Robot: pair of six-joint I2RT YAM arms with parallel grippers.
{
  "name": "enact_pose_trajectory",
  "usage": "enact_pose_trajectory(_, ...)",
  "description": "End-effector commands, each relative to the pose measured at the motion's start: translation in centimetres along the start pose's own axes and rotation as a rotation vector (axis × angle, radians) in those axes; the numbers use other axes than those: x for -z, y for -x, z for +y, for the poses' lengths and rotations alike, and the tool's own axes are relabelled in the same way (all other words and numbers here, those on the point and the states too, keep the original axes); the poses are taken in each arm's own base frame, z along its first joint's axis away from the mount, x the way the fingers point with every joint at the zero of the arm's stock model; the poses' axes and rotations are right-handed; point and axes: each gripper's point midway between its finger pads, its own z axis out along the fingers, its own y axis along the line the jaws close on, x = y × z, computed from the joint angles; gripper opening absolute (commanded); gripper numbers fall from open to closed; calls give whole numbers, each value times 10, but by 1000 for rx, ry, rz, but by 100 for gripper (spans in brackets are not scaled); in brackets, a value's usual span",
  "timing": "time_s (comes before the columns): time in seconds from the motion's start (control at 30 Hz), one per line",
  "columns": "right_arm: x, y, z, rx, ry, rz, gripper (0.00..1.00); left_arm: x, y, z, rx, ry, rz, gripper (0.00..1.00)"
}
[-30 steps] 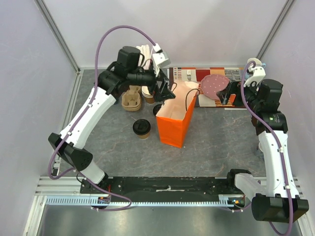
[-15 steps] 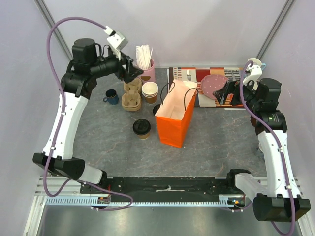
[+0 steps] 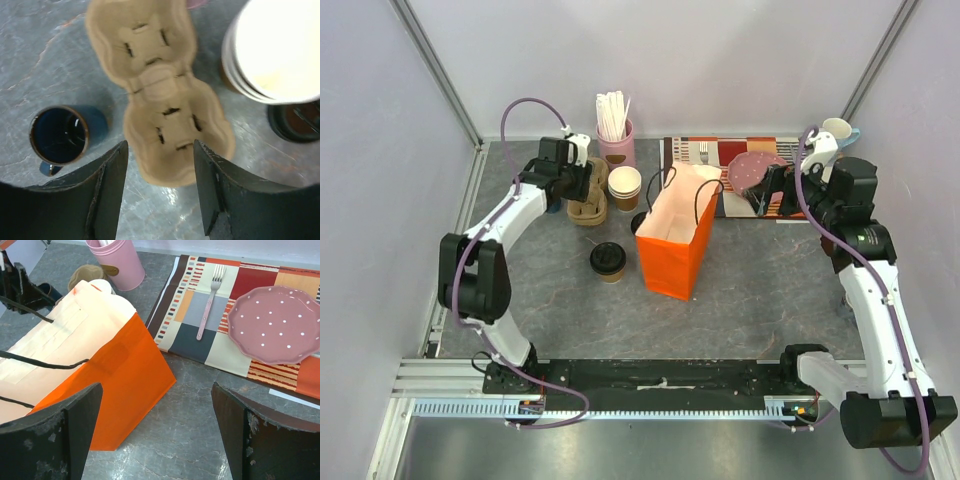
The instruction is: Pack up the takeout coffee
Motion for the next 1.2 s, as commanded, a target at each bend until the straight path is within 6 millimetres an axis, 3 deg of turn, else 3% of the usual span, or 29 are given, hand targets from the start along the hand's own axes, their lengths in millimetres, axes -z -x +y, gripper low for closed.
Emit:
enact_pose_trajectory(0.0, -6, 8, -2, 46, -19, -26, 98, -18, 37, 37, 101, 152, -114, 61)
enact_pose_trajectory(0.03, -6, 7, -3, 45, -21, -24, 98, -31, 25, 38, 109, 152, -74, 62)
enact_pose_trajectory(0.13, -9, 7, -2, 53, -17, -16, 98, -48, 14, 44, 144, 151, -42, 61)
enact_pose_trajectory(0.4, -15, 4, -2, 66, -23, -2, 98, -60, 2, 38, 150, 99, -6, 59)
enact_pose_trajectory(0.57, -16, 3, -2, 69, -26, 0, 98, -61, 2, 36, 160, 89, -1, 31)
enact_pose_trajectory(0.8, -15, 3, 0, 76, -22, 0, 98, -54, 10, 37, 151, 95, -28, 16)
enact_pose_trajectory(0.87, -14, 3, 0, 79, -22, -2, 98, -54, 9, 39, 141, 97, -24, 17)
enact_pose_trajectory(1.0, -13, 3, 1, 82, -22, -3, 98, -55, 7, 45, 133, 119, -19, 39)
enact_pose_trajectory(1.17, -15, 1, 2, 83, -15, 6, 98, -63, -5, 46, 113, 112, 15, 42)
